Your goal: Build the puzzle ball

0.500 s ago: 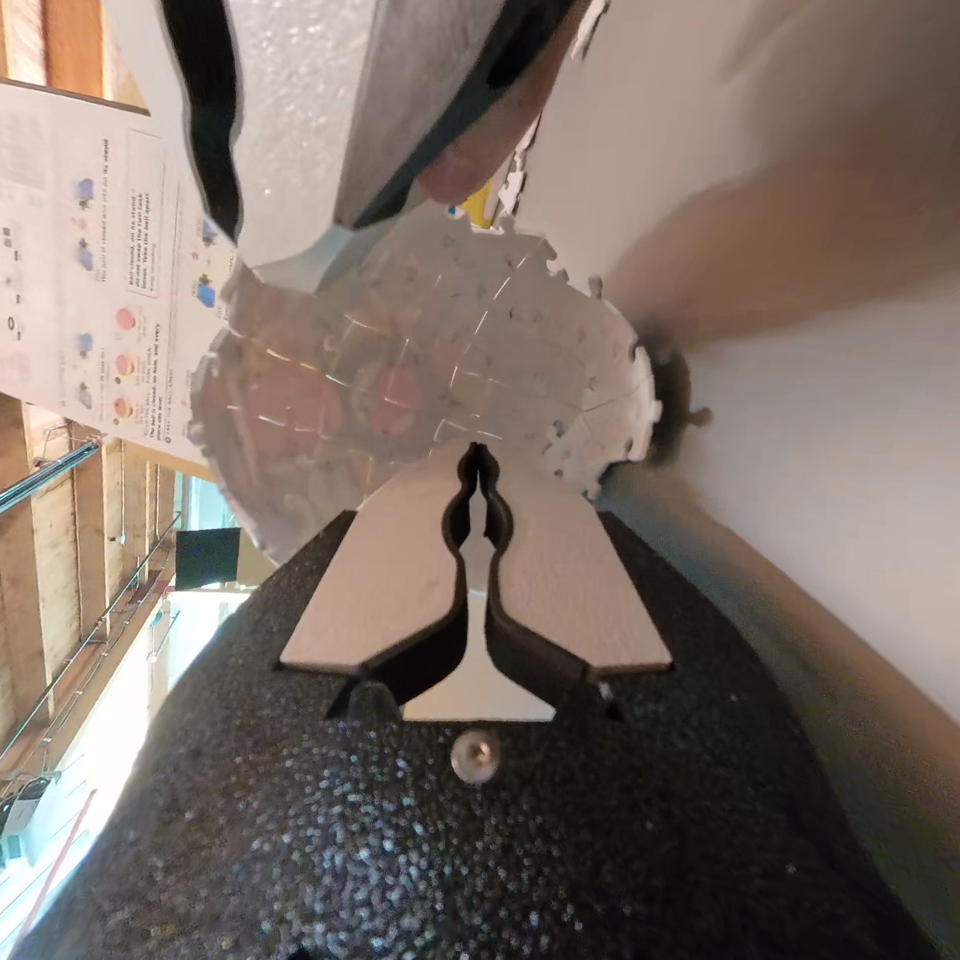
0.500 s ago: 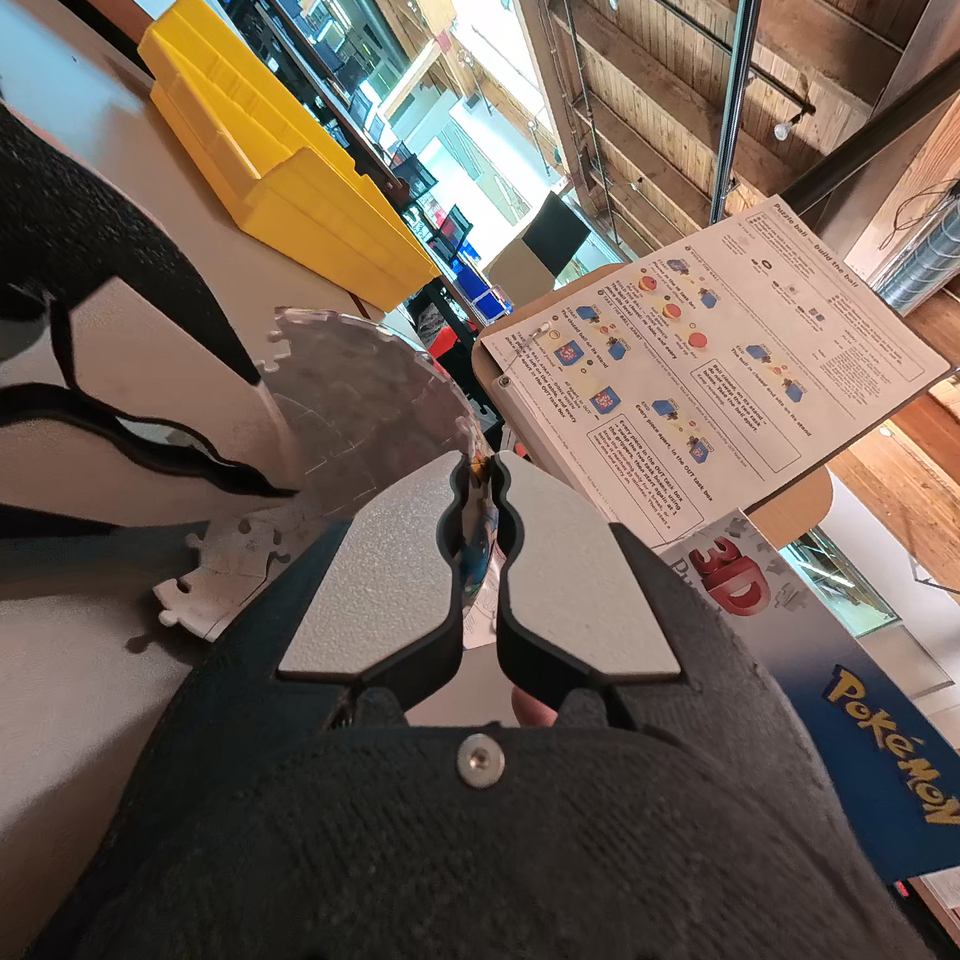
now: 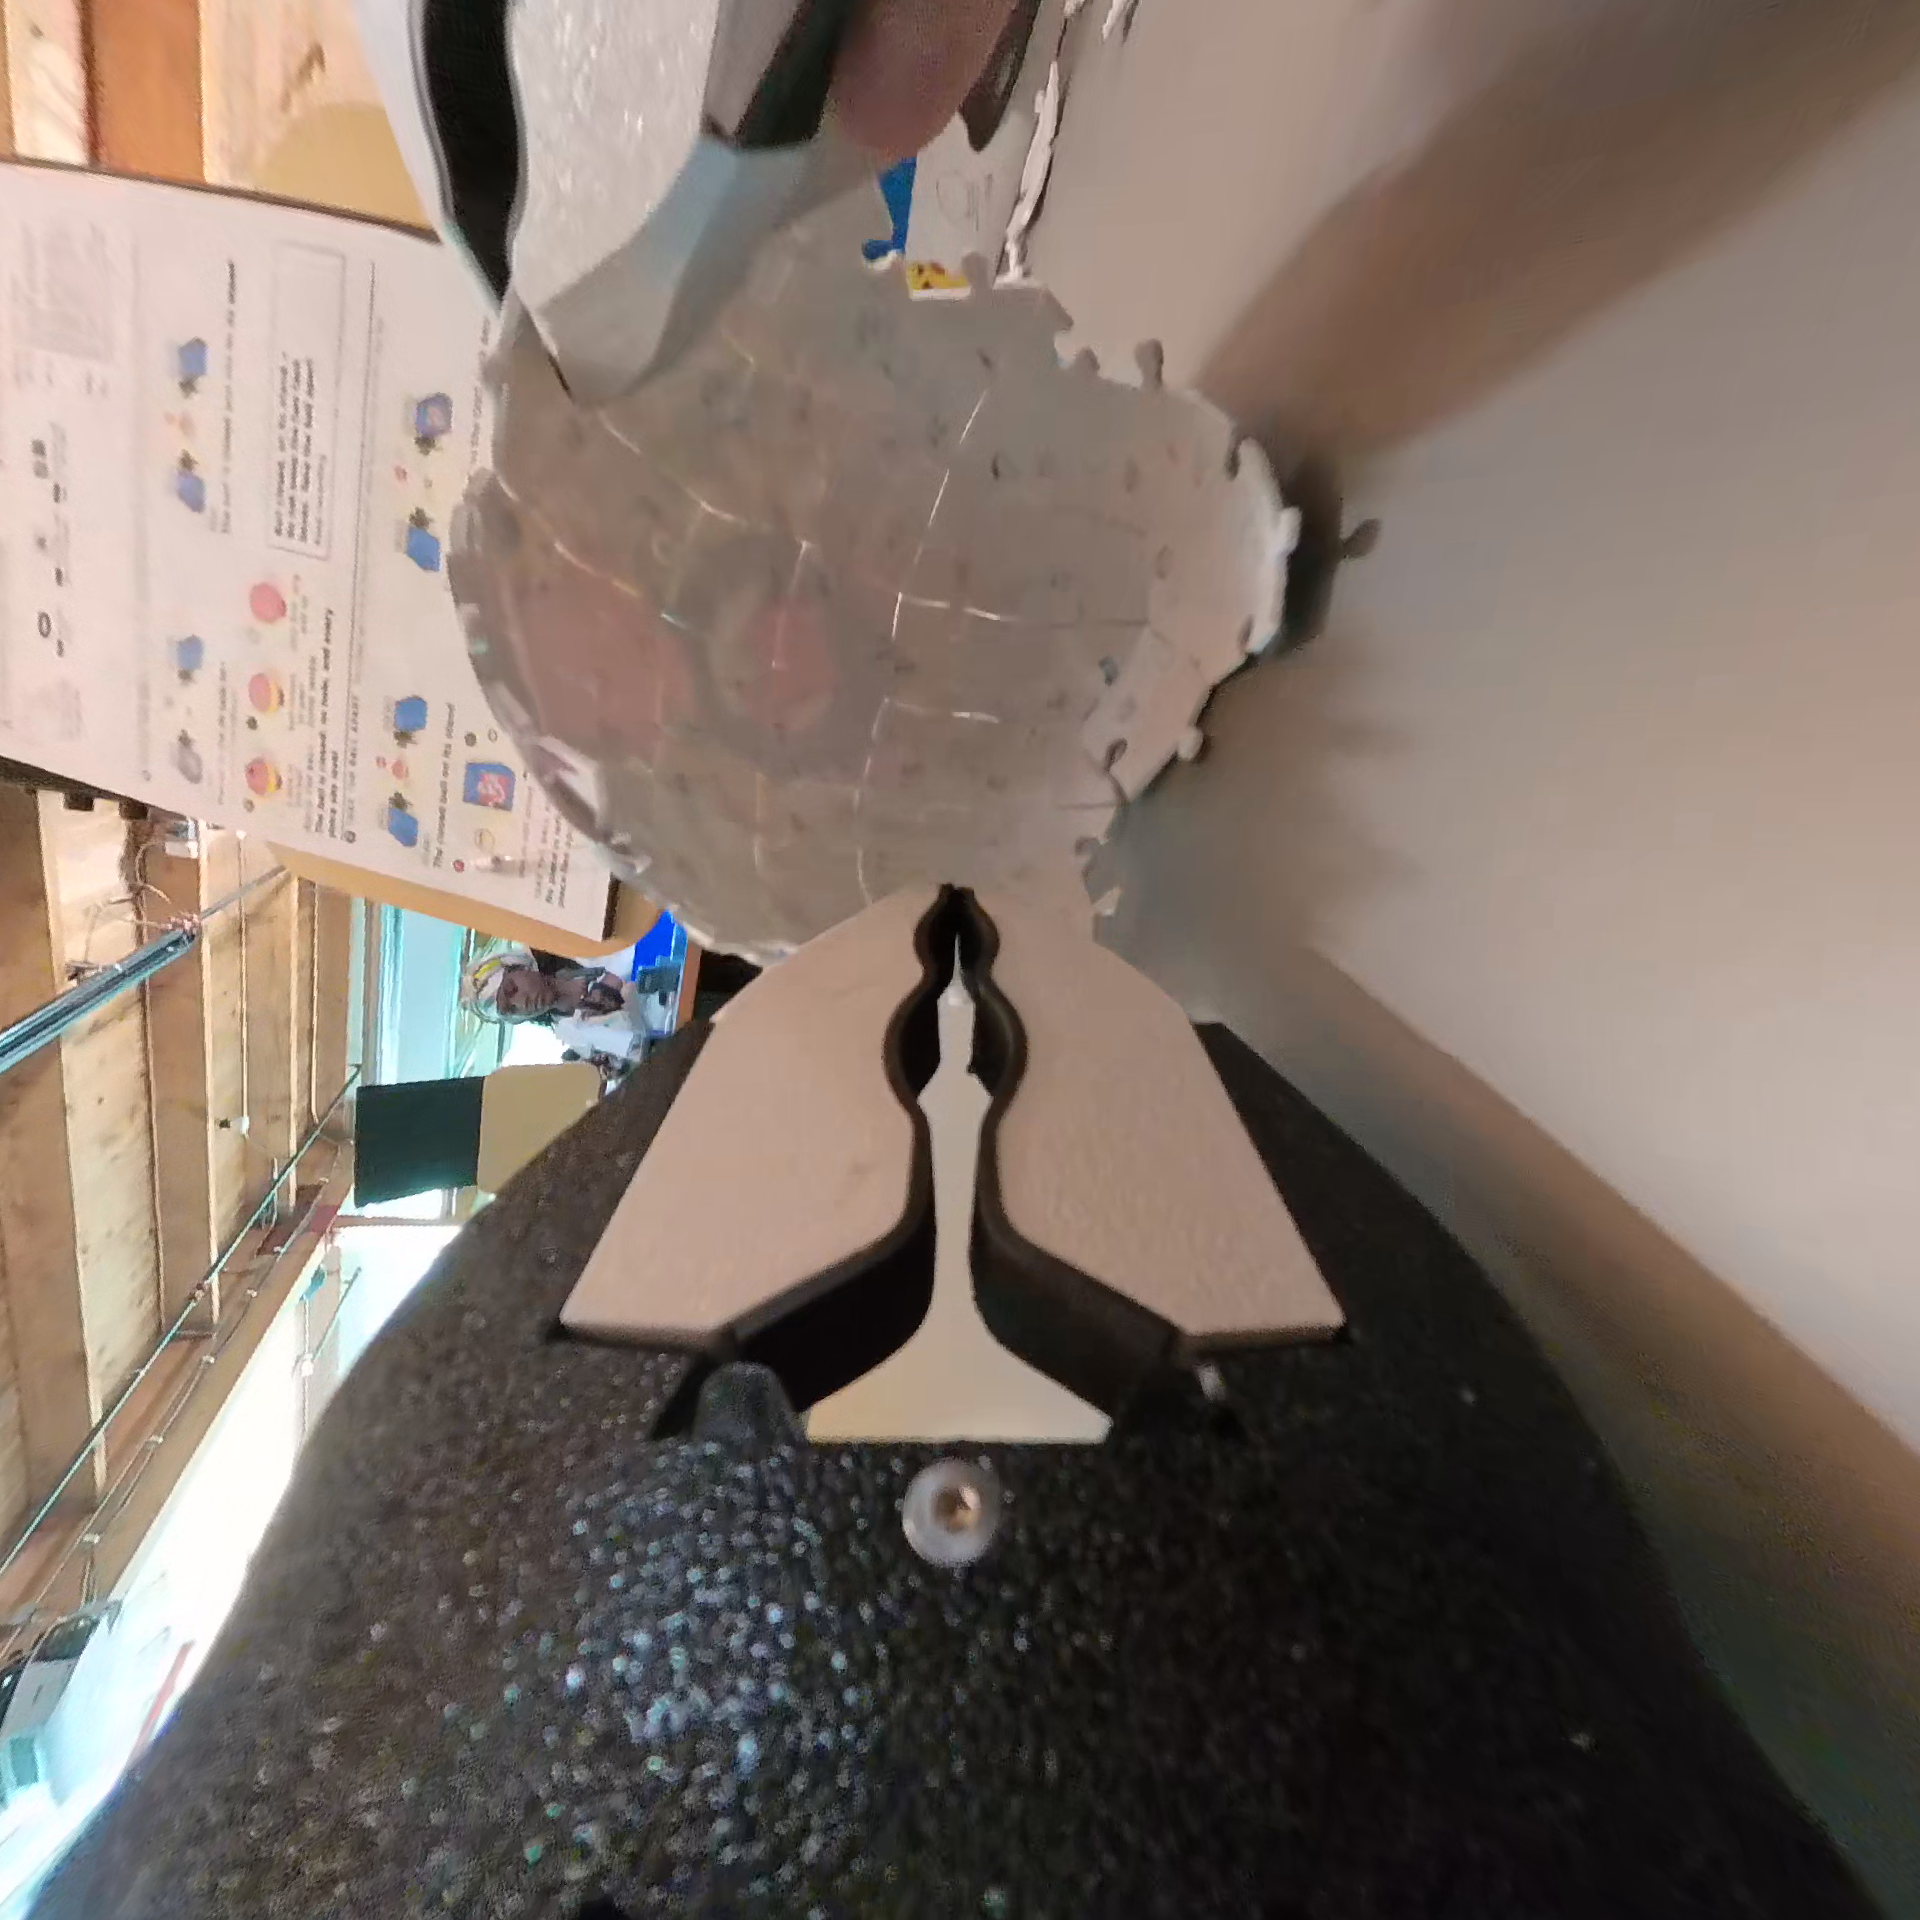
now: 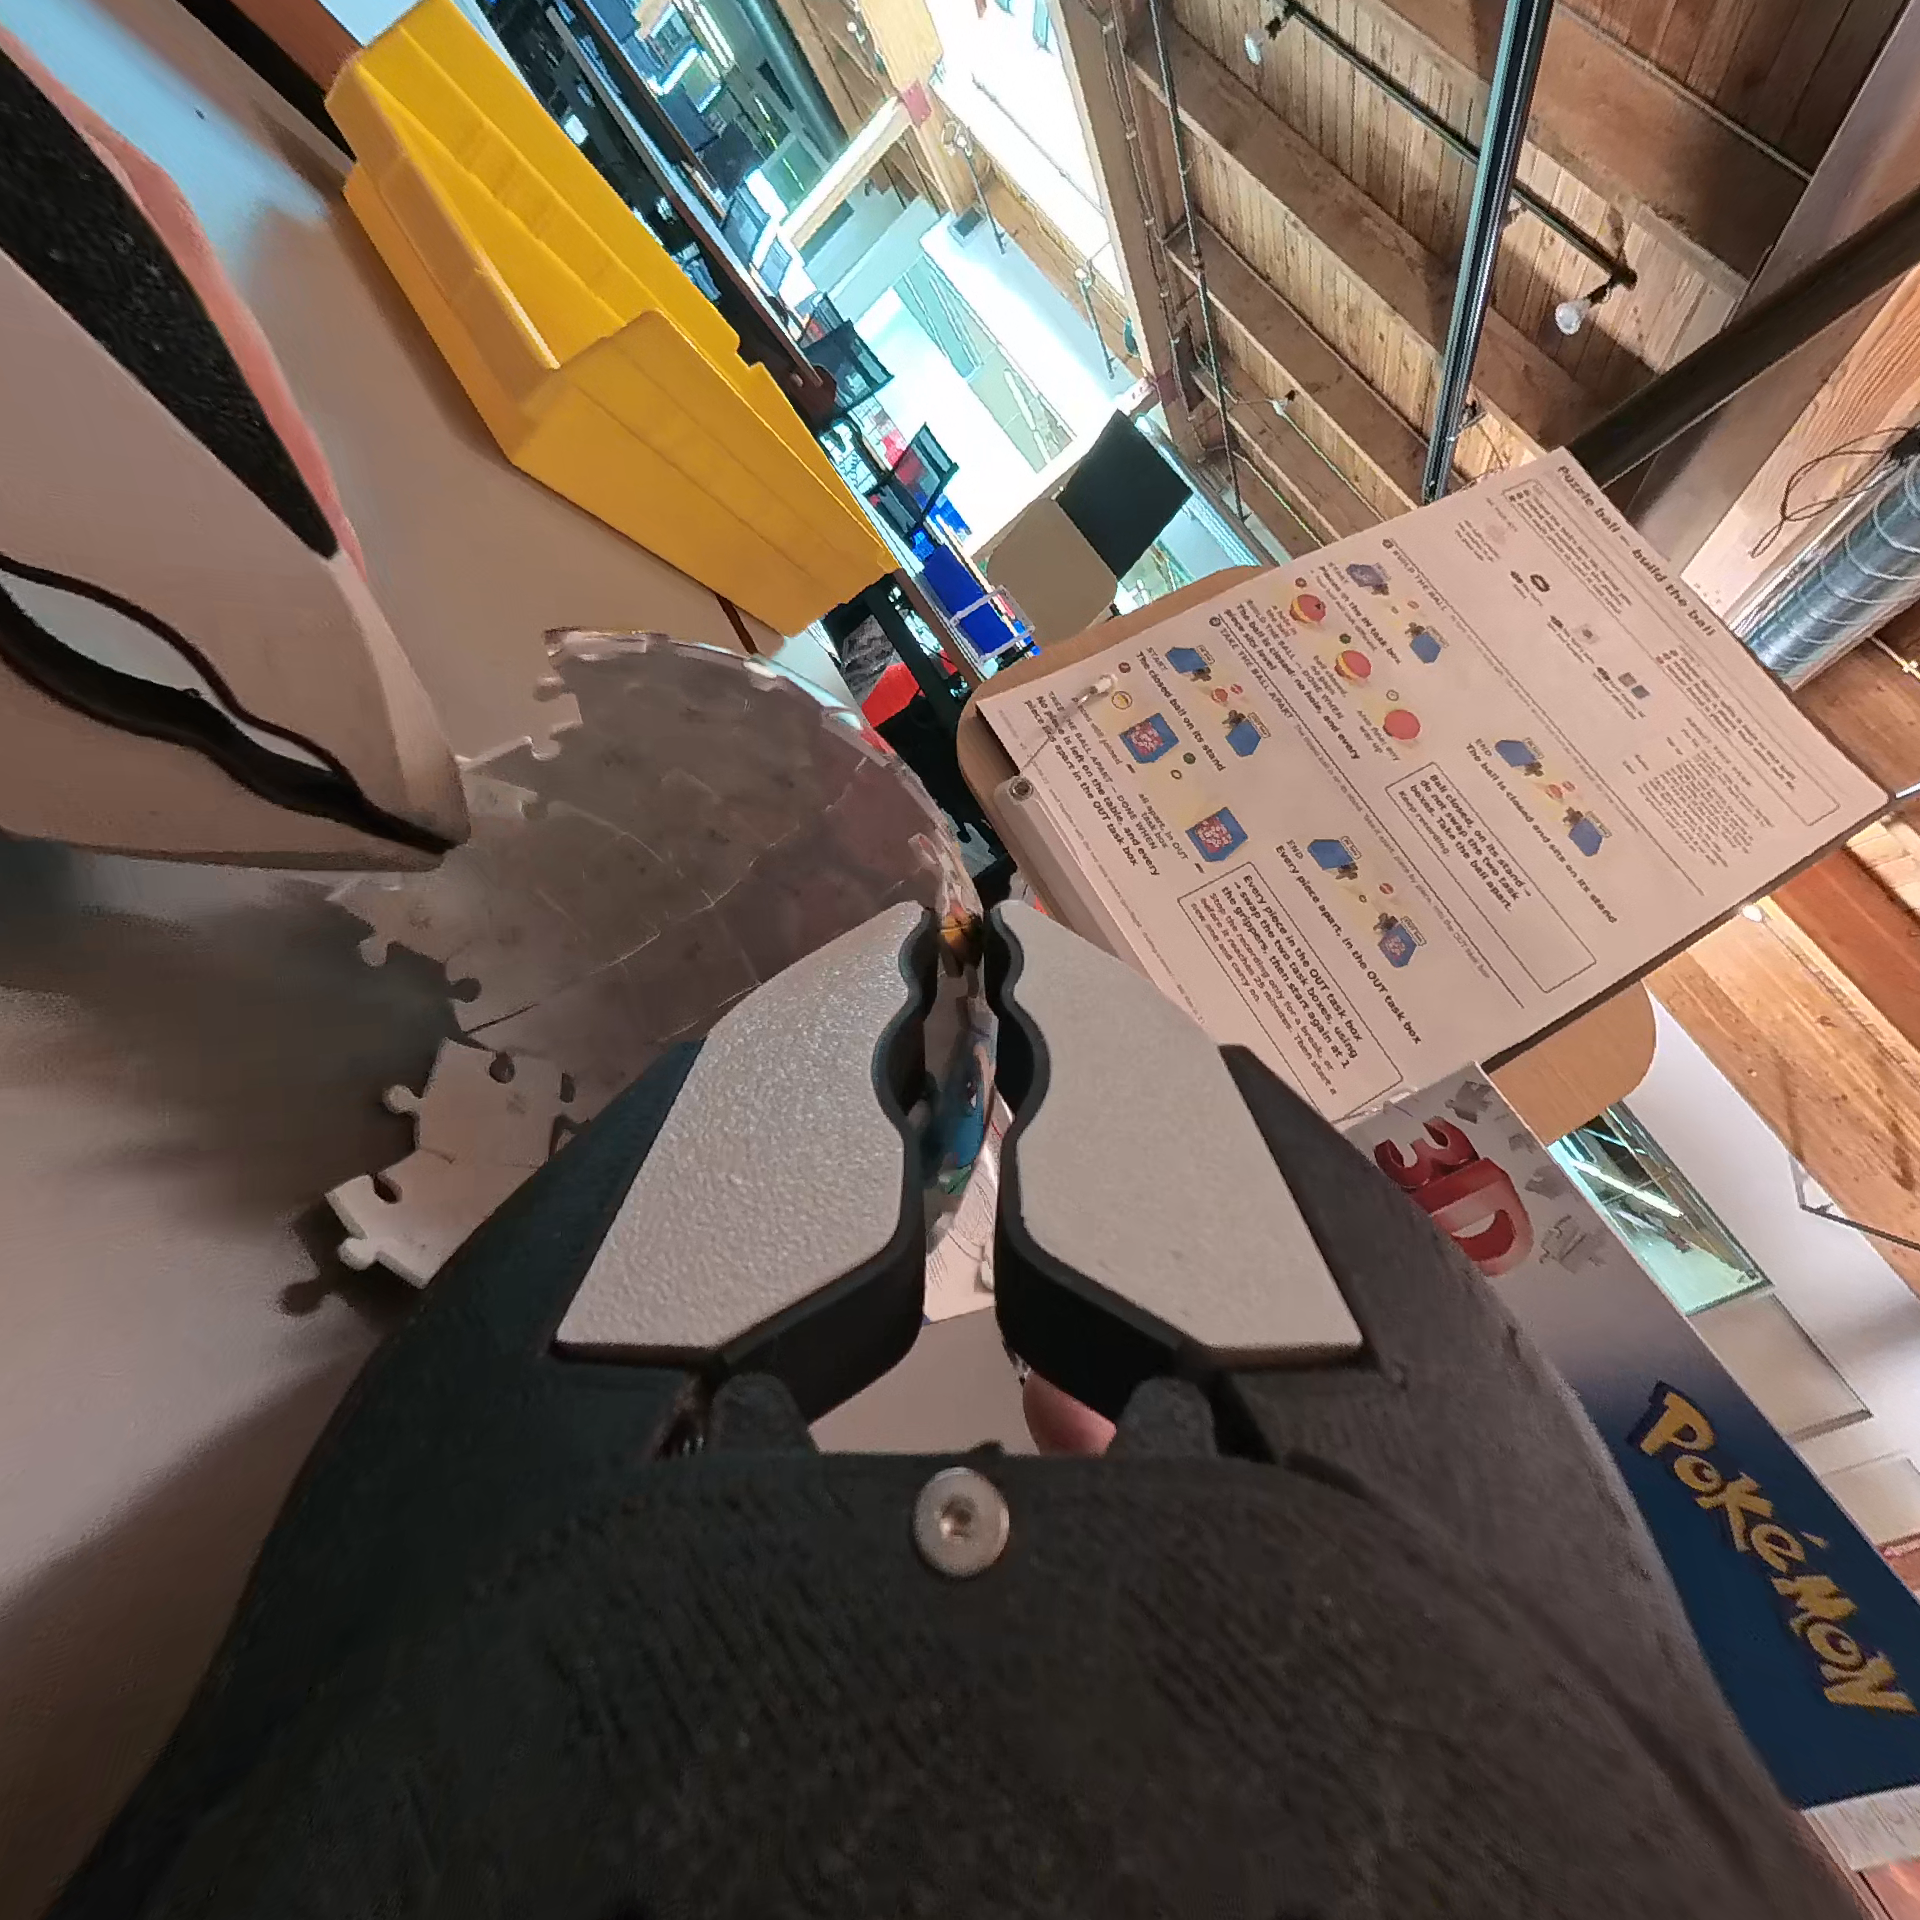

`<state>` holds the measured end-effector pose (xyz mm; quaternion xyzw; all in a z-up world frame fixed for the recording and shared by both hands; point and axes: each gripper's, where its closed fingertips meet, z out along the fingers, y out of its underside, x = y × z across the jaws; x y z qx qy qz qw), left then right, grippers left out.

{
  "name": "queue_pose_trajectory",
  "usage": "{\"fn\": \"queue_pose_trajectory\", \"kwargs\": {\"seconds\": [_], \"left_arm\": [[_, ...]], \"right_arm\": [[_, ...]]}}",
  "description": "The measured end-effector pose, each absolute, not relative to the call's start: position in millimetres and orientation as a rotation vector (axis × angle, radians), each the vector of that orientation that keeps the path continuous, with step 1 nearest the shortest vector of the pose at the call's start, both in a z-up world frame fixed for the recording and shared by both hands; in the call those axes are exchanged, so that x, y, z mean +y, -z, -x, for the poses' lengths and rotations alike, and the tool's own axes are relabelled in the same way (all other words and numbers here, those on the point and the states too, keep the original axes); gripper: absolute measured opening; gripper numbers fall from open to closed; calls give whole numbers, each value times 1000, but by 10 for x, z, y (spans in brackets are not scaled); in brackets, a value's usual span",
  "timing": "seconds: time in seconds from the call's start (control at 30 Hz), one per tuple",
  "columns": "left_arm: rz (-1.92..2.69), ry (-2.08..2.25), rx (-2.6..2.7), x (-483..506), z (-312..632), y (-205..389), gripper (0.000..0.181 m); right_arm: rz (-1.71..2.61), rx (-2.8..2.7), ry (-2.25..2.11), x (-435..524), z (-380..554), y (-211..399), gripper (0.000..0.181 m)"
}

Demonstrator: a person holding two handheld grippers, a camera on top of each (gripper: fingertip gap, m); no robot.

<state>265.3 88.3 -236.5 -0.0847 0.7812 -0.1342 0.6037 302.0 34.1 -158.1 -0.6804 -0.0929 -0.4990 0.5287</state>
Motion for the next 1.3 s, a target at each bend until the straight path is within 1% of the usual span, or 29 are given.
{"fn": "queue_pose_trajectory", "kwargs": {"seconds": [0.17, 0.33, 0.53, 0.7, 0.77, 0.83, 0.9, 0.97, 1.03, 1.1, 1.17, 1.3], "left_arm": [[148, 378, 1927, 648, -2571, 2484, 0], [388, 344, 2100, 603, -2653, 2671, 0], [415, 250, 2087, 624, -2795, 2699, 0], [498, 262, 2058, 658, -2850, 2679, 0], [560, 284, 2082, 682, -2805, 2677, 4], [694, 335, 2148, 698, -2694, 2701, 7], [916, 495, 2190, 634, -2578, 2709, 13], [1222, 784, 2210, 446, -2457, 2707, 26], [1549, 1001, 2149, 345, -2415, 2694, 28], [1754, 1076, 2044, 362, -2456, 2701, 27], [1808, 1036, 1962, 421, -2526, 2708, 27], [1776, 932, 1951, 384, -2576, 2739, 22]], "right_arm": [[1623, -251, 1199, 375, -2965, 1580, 8], [1619, -242, 1185, 366, -2965, 1580, 9], [1611, -237, 1156, 384, -2941, 1578, 9], [1610, -225, 1142, 370, -2951, 1579, 9], [1608, -223, 1137, 371, -2949, 1578, 9], [1608, -222, 1136, 371, -2945, 1580, 10], [1606, -216, 1130, 370, -2944, 1579, 10], [1606, -213, 1126, 369, -2948, 1579, 10], [1607, -214, 1126, 371, -2950, 1579, 10], [1605, -211, 1124, 372, -2951, 1579, 10], [1604, -207, 1121, 373, -2951, 1579, 10], [1601, -206, 1116, 374, -2946, 1577, 10]]}}
